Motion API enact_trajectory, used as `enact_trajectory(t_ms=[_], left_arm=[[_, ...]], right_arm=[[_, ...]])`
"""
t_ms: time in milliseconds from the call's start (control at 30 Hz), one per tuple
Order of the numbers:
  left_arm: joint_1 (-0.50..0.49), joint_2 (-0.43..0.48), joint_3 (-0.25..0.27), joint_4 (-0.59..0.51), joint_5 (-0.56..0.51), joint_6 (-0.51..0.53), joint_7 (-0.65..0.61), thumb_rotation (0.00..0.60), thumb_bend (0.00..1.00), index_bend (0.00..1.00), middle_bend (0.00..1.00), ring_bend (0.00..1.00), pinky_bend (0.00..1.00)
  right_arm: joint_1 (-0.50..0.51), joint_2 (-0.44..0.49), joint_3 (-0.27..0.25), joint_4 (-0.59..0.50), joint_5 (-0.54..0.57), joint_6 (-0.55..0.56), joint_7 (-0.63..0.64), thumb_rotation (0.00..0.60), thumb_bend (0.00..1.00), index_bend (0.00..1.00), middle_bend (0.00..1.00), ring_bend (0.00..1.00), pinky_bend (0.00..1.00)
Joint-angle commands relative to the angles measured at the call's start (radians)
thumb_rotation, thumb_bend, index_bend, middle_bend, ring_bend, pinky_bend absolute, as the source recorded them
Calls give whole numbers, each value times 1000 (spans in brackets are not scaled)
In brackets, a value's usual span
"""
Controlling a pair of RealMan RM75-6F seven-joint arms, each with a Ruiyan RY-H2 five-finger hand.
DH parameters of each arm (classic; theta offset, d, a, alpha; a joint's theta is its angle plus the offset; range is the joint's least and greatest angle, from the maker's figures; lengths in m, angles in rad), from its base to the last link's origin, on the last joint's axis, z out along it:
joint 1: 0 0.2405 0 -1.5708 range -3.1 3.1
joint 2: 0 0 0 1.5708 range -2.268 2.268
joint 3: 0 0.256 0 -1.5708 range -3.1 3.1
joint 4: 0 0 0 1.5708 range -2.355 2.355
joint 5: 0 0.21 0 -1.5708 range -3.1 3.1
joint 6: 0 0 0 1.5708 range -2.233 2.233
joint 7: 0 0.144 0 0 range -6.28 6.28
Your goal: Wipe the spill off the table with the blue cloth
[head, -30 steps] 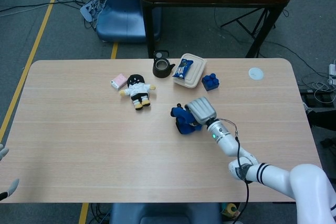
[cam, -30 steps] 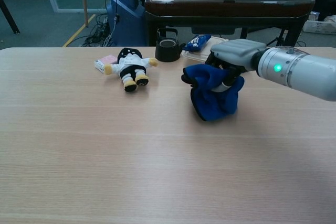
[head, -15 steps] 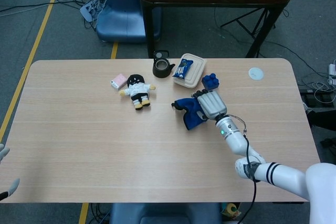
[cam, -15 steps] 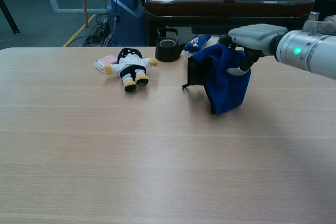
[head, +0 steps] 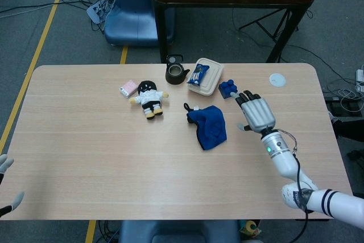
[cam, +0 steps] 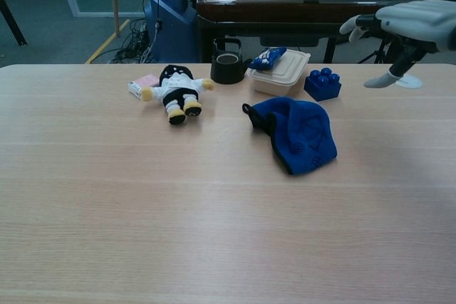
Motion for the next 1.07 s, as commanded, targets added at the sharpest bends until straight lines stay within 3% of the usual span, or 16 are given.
enact_trajectory(t_ms=[33,333,633,1067], left_arm=[[-2,-2,-2,2,-3,-3,2,600,246,124,60,42,68],[-17,-13,-7,8,-6,-19,14,600,246,124,60,42,68],[-32,-20,-9,-6,1,-28,35,600,246,124,60,42,68],[-36,-24,-8,-21,11,-18,51,600,246,124,60,42,67]], right_arm=[[-76,88,-42,-73,-59,64,46,600,274,79,248,169,305],[-254,224,-118,-163,-166,255,118,600,275,148,298,188,305],[-403,272,-174,-183,-268,414,174,600,275,191,325,209,305],[-477,263,-168,-173,-329,467,216,600,275,197,336,220,305]])
